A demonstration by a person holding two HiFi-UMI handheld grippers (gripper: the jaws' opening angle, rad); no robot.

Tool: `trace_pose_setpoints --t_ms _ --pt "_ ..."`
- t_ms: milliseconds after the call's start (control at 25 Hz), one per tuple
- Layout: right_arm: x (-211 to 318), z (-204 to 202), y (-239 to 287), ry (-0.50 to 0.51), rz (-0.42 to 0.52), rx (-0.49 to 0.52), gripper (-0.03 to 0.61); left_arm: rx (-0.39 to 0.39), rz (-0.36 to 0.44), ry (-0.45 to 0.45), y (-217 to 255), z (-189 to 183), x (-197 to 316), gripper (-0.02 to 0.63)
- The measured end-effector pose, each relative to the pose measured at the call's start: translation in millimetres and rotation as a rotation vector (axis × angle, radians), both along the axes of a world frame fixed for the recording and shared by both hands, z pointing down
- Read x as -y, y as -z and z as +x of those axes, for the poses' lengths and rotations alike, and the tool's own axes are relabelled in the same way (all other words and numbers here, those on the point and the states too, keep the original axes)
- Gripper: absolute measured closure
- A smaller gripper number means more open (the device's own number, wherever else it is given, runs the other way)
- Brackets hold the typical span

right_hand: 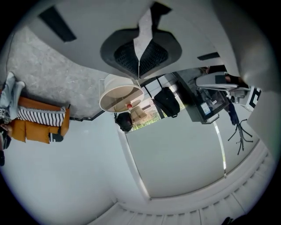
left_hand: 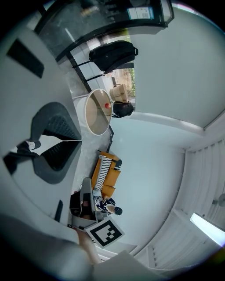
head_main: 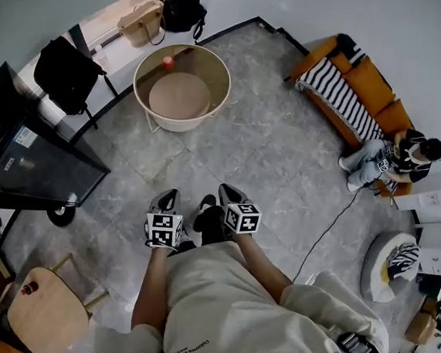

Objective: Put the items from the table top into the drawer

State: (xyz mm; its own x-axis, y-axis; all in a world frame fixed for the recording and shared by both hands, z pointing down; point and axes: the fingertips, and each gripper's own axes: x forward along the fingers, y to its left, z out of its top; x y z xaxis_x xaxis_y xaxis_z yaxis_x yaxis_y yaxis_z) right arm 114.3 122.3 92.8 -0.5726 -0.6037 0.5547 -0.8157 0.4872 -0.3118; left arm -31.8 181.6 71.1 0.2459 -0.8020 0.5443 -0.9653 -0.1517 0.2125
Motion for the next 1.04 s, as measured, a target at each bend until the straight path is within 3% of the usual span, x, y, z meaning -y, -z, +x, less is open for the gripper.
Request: trace_pose_setpoints --t_ms 360,1040 --pt "19.5 -13.6 26.0 0.01 0.088 -0.019 0.545 -0.014 0.059 0.012 23.6 -7.0 24.6 0.591" --pt "24.0 -36.4 65.8 0.051 0.15 -0.037 0.545 -0.02 0.096 0.071 58.7 -11.5 42.7 0.591"
